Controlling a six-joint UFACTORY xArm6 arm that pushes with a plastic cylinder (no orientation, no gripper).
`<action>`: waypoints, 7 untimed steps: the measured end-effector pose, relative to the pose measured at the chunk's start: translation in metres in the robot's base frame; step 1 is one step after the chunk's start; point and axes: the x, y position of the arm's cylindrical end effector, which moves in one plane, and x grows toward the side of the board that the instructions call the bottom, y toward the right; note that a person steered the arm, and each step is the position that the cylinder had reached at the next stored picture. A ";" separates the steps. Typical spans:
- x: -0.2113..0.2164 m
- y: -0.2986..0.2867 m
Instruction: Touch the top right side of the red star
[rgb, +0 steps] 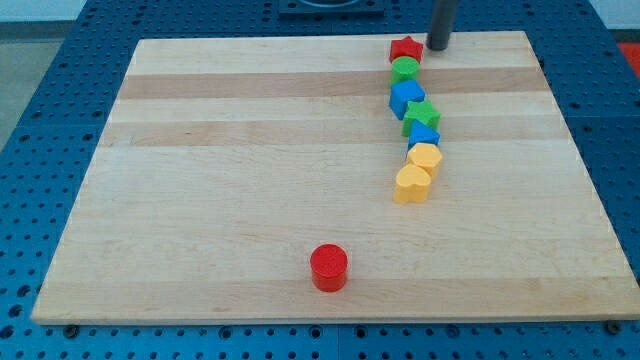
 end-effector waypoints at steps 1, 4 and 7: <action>0.003 -0.017; 0.015 -0.038; 0.020 -0.010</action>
